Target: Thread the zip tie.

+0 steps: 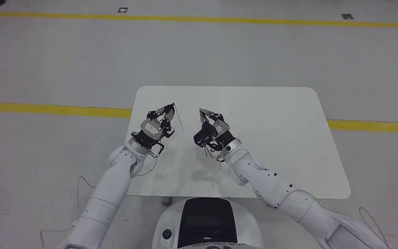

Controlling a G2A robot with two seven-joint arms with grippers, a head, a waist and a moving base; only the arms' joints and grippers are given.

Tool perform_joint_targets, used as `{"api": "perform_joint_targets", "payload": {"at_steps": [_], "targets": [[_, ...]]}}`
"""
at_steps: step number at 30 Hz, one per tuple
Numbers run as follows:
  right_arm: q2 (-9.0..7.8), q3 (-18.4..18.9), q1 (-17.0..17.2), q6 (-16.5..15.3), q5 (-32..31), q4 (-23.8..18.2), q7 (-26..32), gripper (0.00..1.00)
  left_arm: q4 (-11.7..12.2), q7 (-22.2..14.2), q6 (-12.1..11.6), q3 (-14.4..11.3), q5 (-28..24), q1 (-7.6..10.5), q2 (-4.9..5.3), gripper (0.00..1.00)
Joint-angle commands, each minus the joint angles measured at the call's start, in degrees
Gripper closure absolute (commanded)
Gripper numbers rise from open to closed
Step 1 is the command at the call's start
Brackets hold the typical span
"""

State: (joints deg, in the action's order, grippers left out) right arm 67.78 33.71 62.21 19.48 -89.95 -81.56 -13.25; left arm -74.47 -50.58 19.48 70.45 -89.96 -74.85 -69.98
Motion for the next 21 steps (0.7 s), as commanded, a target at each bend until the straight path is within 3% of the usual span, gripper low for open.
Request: {"api": "perform_joint_targets", "payload": {"at_steps": [1, 5, 6, 7, 21], "targets": [[-0.3, 0.19, 0.04, 0.0, 0.0, 0.17, 0.21, 1.0, 0.0, 0.0, 0.0, 0.0, 0.0, 0.0, 0.0, 1.0], [-1.13, 1.83, 1.01, 0.0, 0.0, -0.51, 0.35, 1.0, 0.0, 0.0, 0.0, 0.0, 0.0, 0.0, 0.0, 1.0], [-1.38, 2.37, 1.53, 0.0, 0.0, -1.06, 0.11, 0.77, 0.0, 0.0, 0.0, 0.0, 0.0, 0.0, 0.0, 1.0], [-1.55, 2.55, 2.03, 0.0, 0.0, -1.81, -0.65, 0.0, 0.0, 0.0, 0.0, 0.0, 0.0, 0.0, 0.0, 1.0], [-1.72, 3.05, 2.56, 0.0, 0.0, -2.41, -1.34, 0.0, -0.28, 0.55, -0.13, -0.1, 0.43, -0.01, 0.0, 1.0]]}}
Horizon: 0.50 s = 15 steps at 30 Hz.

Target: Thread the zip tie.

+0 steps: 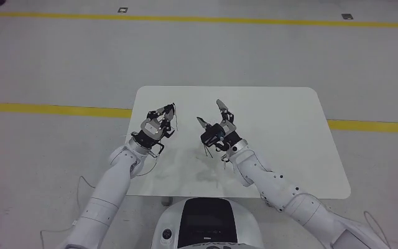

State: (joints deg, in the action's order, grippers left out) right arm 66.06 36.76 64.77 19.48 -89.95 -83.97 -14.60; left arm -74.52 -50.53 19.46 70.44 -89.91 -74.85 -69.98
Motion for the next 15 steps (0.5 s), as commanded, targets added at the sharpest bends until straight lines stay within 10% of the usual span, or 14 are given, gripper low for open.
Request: {"api": "perform_joint_targets", "payload": {"at_steps": [1, 11, 15], "targets": [[0.0, 0.0, 0.0, 0.0, 0.0, 0.0, 0.0, 0.0, -0.82, 0.87, 0.01, -0.17, 0.91, -0.06, 0.04, 1.0], [-0.19, 8.56, 4.06, -7.15, 14.41, 0.39, -2.48, 0.0, -4.05, 1.47, 0.02, -0.03, 4.99, -0.23, 2.08, 1.0], [-0.17, 9.81, 4.22, -5.42, 13.95, 0.99, -1.01, 0.0, -5.9, 2.06, 0.02, -0.03, 4.49, -0.44, 2.82, 1.0]]}}
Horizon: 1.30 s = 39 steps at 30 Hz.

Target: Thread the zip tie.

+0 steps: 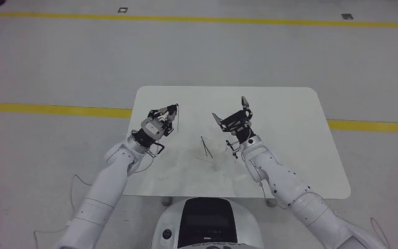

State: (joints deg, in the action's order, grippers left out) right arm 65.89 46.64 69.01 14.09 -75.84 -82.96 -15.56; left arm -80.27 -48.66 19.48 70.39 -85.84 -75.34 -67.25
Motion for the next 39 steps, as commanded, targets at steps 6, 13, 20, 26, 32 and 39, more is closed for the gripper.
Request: {"api": "perform_joint_targets", "payload": {"at_steps": [6, 13, 20, 26, 32, 39], "targets": [[0.0, -0.07, -0.02, -0.03, -0.16, -0.02, -0.05, 0.0, -0.9, 0.59, 0.0, -0.16, 0.06, 0.01, 0.04, 1.0], [0.0, -0.07, -0.02, -0.03, -0.16, -0.02, -0.05, 0.0, -4.68, 3.07, 0.0, -0.62, -4.12, 0.34, 0.8, 1.0], [0.0, -0.07, -0.02, -0.03, -0.16, -0.02, -0.05, 0.0, -5.01, 2.01, 0.0, -0.9, -4.12, 0.19, 1.01, 1.0], [0.0, -0.07, -0.02, -0.03, -0.16, -0.02, -0.05, 0.0, -5.01, 2.01, 0.0, -0.9, -4.12, 0.19, 1.01, 1.0], [0.0, -0.07, -0.02, -0.03, -0.16, -0.02, -0.05, 0.0, -5.01, 2.01, 0.0, -0.9, -4.12, 0.19, 1.01, 1.0], [0.0, -0.07, -0.02, -0.03, -0.16, -0.02, -0.05, 0.0, -5.01, 2.01, 0.0, -0.9, -4.12, 0.19, 1.01, 1.0]]}}
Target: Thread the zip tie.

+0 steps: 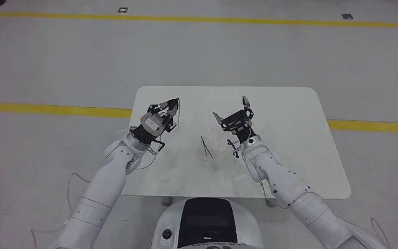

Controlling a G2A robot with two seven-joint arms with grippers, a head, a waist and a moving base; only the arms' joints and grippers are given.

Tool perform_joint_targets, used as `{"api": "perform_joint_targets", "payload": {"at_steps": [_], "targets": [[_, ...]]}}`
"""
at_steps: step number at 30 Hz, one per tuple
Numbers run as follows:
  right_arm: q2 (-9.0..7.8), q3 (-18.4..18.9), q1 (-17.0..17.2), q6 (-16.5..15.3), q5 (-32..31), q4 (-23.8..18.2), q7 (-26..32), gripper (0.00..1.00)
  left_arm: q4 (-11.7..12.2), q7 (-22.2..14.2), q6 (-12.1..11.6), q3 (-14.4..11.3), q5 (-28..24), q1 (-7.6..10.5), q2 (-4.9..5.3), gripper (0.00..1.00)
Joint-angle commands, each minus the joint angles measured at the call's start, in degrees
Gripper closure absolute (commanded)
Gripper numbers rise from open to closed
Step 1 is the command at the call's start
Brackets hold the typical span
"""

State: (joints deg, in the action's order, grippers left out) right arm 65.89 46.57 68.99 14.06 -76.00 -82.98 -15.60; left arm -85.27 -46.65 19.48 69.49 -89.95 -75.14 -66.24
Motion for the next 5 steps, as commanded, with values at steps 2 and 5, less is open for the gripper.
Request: {"api": "perform_joint_targets", "payload": {"at_steps": [2, 5], "targets": [[0.0, 0.0, 0.0, 0.0, 0.0, 0.0, 0.0, 0.0, 0.0, 0.0, 0.0, 0.0, 0.0, 0.0, 0.0, 1.0], [0.0, 0.0, 0.0, 0.0, 0.0, 0.0, 0.0, 0.0, 0.0, 0.0, 0.0, 0.0, 0.0, 0.0, 0.0, 1.0]]}}
